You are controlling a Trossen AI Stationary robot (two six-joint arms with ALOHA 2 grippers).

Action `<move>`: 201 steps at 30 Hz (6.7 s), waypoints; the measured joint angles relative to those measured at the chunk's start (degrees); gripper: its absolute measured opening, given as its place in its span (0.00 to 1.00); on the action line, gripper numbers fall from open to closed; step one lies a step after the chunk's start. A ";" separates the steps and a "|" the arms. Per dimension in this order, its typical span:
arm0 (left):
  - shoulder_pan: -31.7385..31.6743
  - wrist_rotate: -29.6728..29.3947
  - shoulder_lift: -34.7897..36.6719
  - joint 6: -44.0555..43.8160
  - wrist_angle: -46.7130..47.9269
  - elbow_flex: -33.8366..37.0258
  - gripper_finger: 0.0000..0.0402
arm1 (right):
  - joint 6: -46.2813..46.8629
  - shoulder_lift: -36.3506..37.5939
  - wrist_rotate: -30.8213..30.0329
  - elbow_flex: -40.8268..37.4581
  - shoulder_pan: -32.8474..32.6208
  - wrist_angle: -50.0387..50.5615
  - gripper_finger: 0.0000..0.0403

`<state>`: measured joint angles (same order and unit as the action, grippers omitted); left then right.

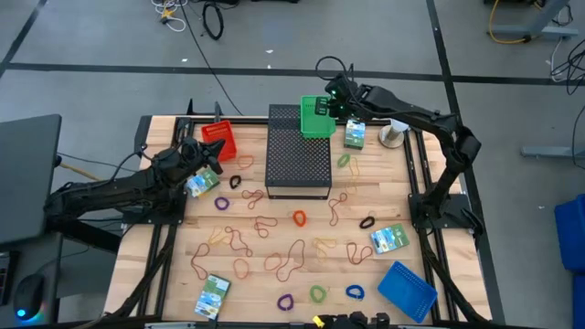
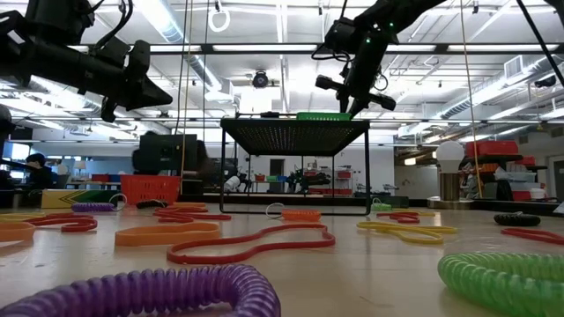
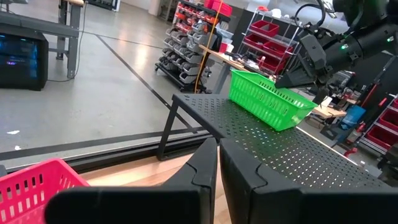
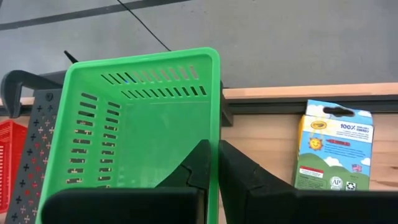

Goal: Pick & Place Office Desk Supplies
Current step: Put the green bin on the shelf, then put the red bin on the shelf

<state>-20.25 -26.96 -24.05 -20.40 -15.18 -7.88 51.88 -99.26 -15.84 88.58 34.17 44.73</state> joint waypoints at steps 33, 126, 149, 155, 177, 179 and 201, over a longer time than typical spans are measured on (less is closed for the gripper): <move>-1.60 -4.15 -8.29 -11.72 34.18 -20.71 0.06 | -28.13 16.57 7.54 -4.76 -0.38 4.78 0.24; -41.46 35.32 -57.11 -12.70 58.95 -46.29 0.02 | -39.06 45.77 14.49 -39.36 -2.89 -26.10 0.03; -25.14 35.77 -59.29 -26.93 74.27 -82.67 0.02 | -37.34 45.77 14.51 -39.36 -2.67 -26.08 0.03; -22.37 35.25 -67.82 -26.58 78.55 -89.79 0.02 | -37.58 45.77 14.98 -39.36 -2.67 -26.08 0.03; -17.73 26.44 -80.19 -30.84 76.63 -94.33 0.03 | -36.31 45.77 15.27 -39.36 -2.67 -26.08 0.03; -17.73 25.53 -80.19 -30.84 76.67 -94.33 0.03 | -36.79 45.77 15.26 -39.36 -2.67 -26.10 0.03; -17.11 24.35 -82.12 -30.83 75.36 -94.36 0.14 | -37.64 45.77 15.06 -39.36 -2.66 -26.12 0.03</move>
<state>-37.36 -2.61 -106.17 -51.24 60.18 -102.24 14.24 -53.49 -0.78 49.21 31.51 18.61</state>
